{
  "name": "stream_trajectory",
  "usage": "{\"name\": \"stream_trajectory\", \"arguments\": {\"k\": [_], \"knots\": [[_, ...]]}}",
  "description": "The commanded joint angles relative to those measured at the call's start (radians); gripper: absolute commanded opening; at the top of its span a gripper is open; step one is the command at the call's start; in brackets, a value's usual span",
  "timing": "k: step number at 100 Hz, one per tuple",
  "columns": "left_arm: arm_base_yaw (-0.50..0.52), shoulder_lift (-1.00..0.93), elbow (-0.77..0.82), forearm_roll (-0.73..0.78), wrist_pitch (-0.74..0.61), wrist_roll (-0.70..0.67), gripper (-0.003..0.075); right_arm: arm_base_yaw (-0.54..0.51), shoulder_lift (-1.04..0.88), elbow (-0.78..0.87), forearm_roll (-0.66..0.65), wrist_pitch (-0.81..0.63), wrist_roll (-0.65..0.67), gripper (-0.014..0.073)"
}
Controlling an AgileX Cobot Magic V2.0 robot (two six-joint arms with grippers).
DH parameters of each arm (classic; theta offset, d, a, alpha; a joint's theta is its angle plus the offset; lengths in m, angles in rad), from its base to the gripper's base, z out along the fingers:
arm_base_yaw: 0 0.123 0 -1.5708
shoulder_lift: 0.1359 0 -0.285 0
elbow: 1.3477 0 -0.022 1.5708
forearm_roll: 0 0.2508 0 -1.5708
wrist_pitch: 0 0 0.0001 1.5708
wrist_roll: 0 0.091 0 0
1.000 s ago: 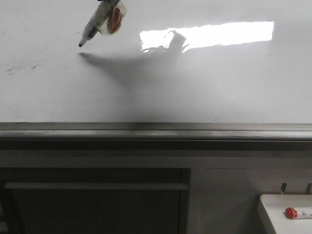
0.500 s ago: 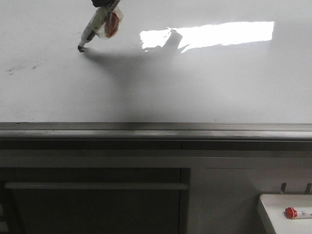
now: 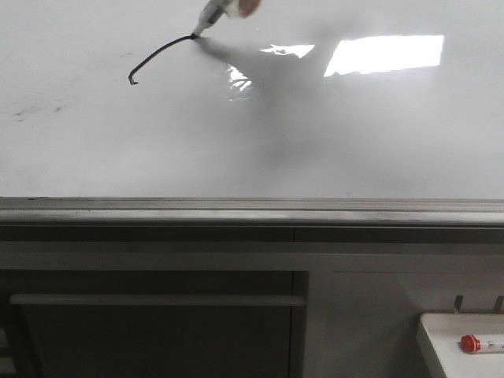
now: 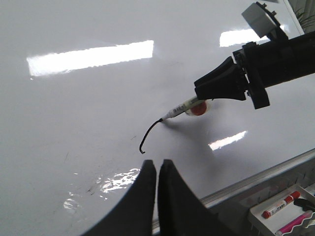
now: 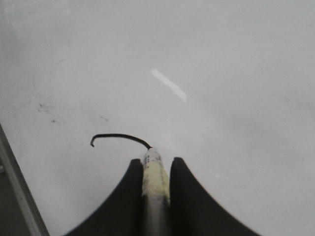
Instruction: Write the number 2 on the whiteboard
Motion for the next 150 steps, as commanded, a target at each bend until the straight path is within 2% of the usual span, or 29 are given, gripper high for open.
{"name": "stream_trajectory", "arguments": {"k": [1,10,19,55,79,108,128,150], "knots": [[-0.006,0.013,-0.022,-0.018,-0.077,-0.009,-0.002,-0.061,-0.036,-0.025,-0.047,0.027,-0.011,-0.0078],[-0.006,0.013,-0.022,-0.018,-0.077,-0.009,-0.002,-0.068,-0.04,-0.01,-0.047,0.12,-0.005,-0.0076],[-0.006,0.013,-0.022,-0.018,-0.077,-0.009,-0.002,-0.051,-0.042,0.023,-0.018,0.145,-0.005,-0.0071],[-0.006,0.013,-0.022,-0.018,-0.077,-0.009,-0.002,0.114,0.082,0.073,0.059,-0.041,-0.005,-0.0071],[-0.006,0.013,-0.022,-0.018,-0.077,-0.009,-0.002,0.119,0.105,0.073,0.061,-0.058,-0.005,-0.0071],[-0.006,0.013,-0.022,-0.018,-0.077,-0.009,-0.002,-0.001,0.03,0.098,0.058,0.031,-0.005,-0.0071],[-0.006,0.013,-0.022,-0.018,-0.077,-0.009,-0.002,-0.168,-0.073,0.166,0.037,0.097,-0.005,-0.0071],[-0.006,0.013,-0.022,-0.007,-0.077,-0.009,-0.002,-0.343,-0.165,0.238,0.031,0.108,-0.005,-0.0071]]}}
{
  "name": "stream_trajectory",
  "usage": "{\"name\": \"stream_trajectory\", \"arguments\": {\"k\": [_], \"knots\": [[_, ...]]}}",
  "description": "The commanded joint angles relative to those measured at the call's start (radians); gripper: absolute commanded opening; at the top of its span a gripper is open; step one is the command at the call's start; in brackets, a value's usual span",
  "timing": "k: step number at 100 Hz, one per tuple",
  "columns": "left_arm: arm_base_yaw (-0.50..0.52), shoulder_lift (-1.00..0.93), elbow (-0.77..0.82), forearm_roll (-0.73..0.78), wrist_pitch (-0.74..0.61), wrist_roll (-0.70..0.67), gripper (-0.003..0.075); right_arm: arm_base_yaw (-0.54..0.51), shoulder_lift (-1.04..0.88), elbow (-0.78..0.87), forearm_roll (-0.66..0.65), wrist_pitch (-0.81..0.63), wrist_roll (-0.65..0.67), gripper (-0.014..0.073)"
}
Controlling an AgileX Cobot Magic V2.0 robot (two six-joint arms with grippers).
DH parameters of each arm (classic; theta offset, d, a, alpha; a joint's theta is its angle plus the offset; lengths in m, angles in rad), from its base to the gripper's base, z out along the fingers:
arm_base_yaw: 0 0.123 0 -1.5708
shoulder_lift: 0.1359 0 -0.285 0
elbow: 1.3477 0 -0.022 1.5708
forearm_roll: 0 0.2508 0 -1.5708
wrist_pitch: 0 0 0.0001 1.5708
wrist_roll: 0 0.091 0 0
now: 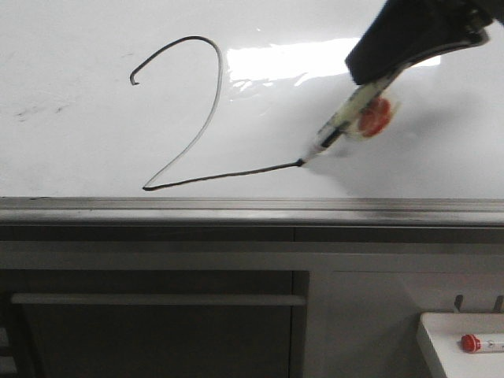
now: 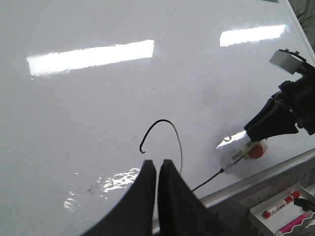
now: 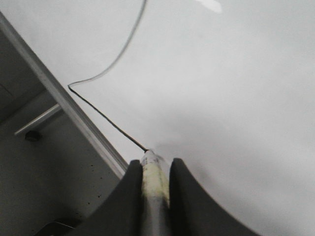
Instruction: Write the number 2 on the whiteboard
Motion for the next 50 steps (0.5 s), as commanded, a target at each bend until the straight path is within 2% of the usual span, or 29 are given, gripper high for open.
{"name": "stream_trajectory", "arguments": {"k": [1,25,50], "knots": [[-0.006,0.013,-0.022,-0.007,-0.077,-0.007,-0.002,-0.082,-0.025,-0.004,-0.059,-0.21,-0.028,-0.0071],[-0.006,0.013,-0.022,-0.007,-0.077,-0.007,-0.002,-0.079,-0.03,-0.011,-0.057,-0.19,-0.028,-0.0071],[-0.006,0.013,-0.022,-0.058,-0.079,-0.007,-0.002,0.018,-0.195,-0.186,0.025,0.13,-0.028,-0.0071]]}}
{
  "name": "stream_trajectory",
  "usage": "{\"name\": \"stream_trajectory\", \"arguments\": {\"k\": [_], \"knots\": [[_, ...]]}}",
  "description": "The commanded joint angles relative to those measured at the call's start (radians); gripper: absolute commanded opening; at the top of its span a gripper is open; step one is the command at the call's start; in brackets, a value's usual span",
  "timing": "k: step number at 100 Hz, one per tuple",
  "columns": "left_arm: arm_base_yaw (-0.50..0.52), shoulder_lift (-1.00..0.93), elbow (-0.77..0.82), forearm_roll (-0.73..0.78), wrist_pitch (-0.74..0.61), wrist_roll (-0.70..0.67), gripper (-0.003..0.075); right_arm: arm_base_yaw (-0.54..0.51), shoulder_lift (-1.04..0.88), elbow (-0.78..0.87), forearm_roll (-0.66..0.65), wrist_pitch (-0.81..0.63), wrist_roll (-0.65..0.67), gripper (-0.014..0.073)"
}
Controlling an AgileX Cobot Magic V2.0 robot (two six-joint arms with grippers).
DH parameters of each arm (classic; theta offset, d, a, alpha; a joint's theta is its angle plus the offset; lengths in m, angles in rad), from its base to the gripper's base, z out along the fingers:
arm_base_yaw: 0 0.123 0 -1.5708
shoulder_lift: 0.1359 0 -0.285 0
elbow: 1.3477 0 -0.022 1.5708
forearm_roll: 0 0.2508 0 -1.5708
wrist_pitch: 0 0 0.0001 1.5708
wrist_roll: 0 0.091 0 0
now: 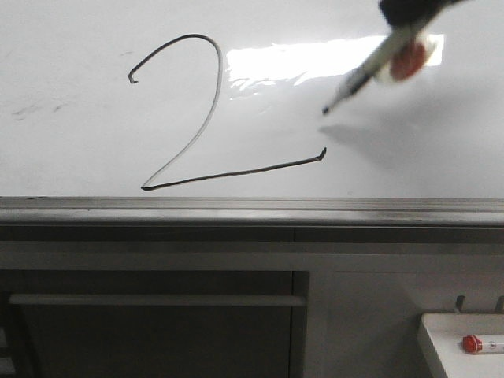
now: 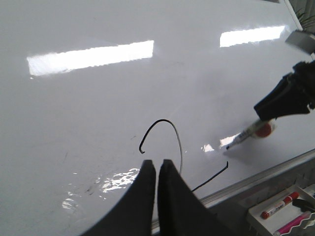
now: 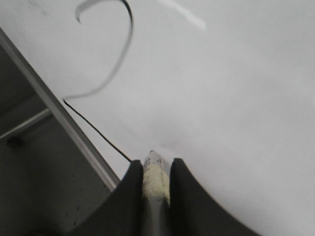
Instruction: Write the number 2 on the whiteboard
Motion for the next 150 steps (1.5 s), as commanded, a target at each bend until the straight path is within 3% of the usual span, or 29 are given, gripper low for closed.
{"name": "stream_trajectory", "arguments": {"k": [1,20,30,37,50,57,68,90,112,150], "knots": [[-0.006,0.013,-0.022,-0.052,-0.081,-0.007,-0.002,0.037,-0.1,-0.109,0.063,0.039,-0.02,-0.0071],[-0.008,0.015,-0.029,-0.132,-0.099,0.015,-0.002,0.119,-0.19,-0.175,0.116,0.065,-0.02,-0.0071],[-0.008,0.033,-0.061,-0.212,-0.103,0.192,0.0016,0.162,-0.198,-0.175,0.145,0.1,-0.02,-0.0071],[-0.008,0.066,-0.099,-0.31,-0.076,0.363,0.0125,0.189,-0.194,-0.175,0.148,0.117,-0.02,-0.0071],[-0.008,0.182,-0.2,-0.434,0.053,0.565,0.0417,0.245,-0.164,-0.175,0.16,0.11,-0.024,-0.0071],[-0.008,0.267,-0.266,-0.48,0.147,0.626,0.0478,0.283,-0.143,-0.175,0.177,0.11,-0.038,-0.0071],[-0.008,0.401,-0.372,-0.559,0.303,0.715,0.0456,0.36,-0.107,-0.175,0.179,0.103,-0.061,-0.0071],[-0.008,0.62,-0.521,-0.627,0.571,0.738,0.0382,0.527,-0.057,-0.175,0.175,-0.006,-0.084,-0.0071],[-0.008,0.737,-0.546,-0.644,0.604,0.738,0.0365,0.614,-0.052,-0.175,0.175,-0.04,-0.086,-0.0071],[-0.008,0.808,-0.546,-0.694,0.709,0.738,0.0365,0.627,-0.052,-0.175,0.179,-0.038,-0.086,-0.0071]]}}
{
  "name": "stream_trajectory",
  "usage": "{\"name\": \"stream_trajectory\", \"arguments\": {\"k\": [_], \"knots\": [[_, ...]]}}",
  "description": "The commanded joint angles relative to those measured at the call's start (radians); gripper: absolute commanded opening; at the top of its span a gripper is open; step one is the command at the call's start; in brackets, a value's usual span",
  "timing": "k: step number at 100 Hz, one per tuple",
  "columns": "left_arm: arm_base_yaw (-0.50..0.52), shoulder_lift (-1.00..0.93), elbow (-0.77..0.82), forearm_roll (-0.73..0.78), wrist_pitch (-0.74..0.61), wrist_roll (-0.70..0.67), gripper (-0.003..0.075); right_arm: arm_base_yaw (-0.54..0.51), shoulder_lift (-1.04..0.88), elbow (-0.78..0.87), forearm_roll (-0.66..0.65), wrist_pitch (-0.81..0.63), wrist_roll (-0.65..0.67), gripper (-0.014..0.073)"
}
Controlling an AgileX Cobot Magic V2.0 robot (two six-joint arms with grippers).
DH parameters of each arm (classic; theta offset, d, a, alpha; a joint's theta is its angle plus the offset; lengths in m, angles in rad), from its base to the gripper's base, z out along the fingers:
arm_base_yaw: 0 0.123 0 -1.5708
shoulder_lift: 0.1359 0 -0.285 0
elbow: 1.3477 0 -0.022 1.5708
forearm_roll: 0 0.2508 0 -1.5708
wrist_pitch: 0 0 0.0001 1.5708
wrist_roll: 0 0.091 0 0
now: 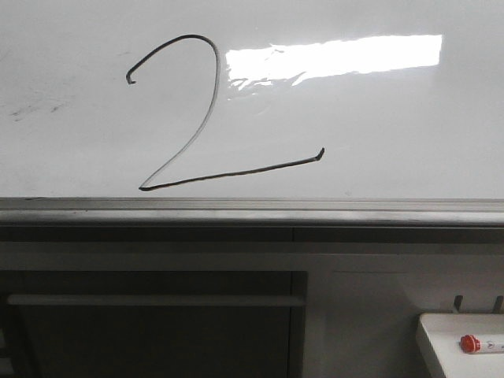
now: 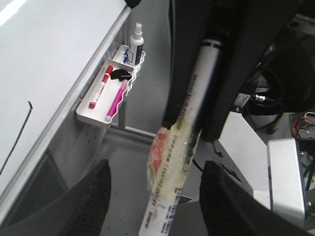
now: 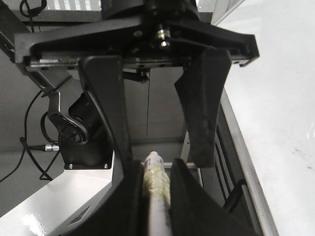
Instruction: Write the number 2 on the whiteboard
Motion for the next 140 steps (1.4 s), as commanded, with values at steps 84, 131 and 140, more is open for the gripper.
{"name": "stream_trajectory", "arguments": {"k": [84,131,140], "knots": [[-0.008,0.045,-0.031,-0.081,0.015,-0.001,0.0084,0.029,-0.019,-0.062,0.055,-0.043,-0.015,-0.0071],[-0.008,0.045,-0.031,-0.081,0.012,0.011,-0.002,0.029,-0.019,-0.062,0.068,-0.047,-0.015,-0.0032],[-0.008,0.045,-0.031,-0.081,0.01,0.026,-0.002,0.029,-0.019,-0.062,0.068,-0.068,-0.015,0.0129]]}}
